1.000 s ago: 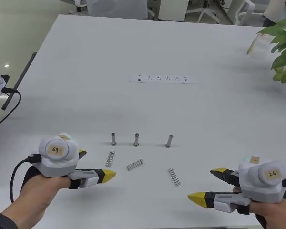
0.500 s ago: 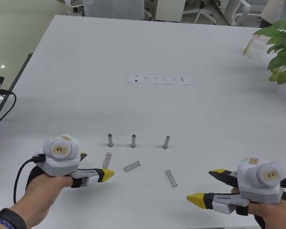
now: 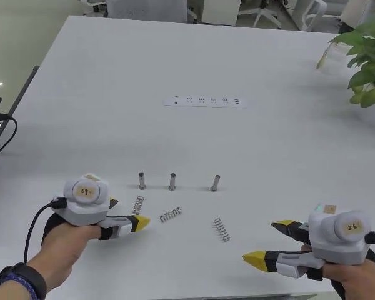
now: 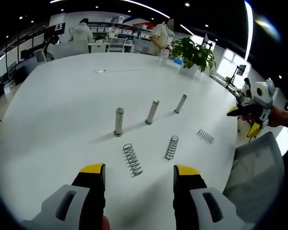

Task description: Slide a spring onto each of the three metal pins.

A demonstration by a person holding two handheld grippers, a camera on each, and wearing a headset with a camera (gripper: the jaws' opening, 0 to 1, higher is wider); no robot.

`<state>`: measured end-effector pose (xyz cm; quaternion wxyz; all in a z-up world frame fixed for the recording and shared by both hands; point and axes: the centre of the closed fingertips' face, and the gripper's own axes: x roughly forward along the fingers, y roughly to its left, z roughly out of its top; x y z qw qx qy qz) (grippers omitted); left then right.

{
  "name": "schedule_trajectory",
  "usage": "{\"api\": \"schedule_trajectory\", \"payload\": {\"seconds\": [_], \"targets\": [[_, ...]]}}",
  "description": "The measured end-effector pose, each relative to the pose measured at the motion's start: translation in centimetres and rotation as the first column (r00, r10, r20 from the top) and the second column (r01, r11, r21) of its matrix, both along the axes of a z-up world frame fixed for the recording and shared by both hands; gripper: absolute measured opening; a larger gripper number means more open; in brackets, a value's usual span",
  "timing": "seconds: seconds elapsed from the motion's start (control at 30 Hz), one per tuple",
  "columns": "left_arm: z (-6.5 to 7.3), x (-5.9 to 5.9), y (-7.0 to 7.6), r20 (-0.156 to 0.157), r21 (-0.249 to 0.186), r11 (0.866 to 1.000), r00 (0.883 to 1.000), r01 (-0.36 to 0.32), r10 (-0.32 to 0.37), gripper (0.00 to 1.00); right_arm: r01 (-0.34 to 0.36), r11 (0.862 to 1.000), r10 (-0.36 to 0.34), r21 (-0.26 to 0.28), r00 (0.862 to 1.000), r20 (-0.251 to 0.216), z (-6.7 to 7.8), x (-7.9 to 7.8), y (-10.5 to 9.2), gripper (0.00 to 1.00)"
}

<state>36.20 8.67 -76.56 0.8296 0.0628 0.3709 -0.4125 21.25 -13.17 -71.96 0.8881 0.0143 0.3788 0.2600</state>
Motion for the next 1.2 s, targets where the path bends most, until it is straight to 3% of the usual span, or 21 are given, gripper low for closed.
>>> {"api": "schedule_trajectory", "payload": {"seconds": [1.2], "targets": [[-2.0,0.7,-0.4,0.004,0.048,0.998,0.999,-0.042,0.041,0.17,0.005,1.000,-0.005,0.003,1.000,-0.006,-0.2,-0.4,-0.1,0.68]]}}
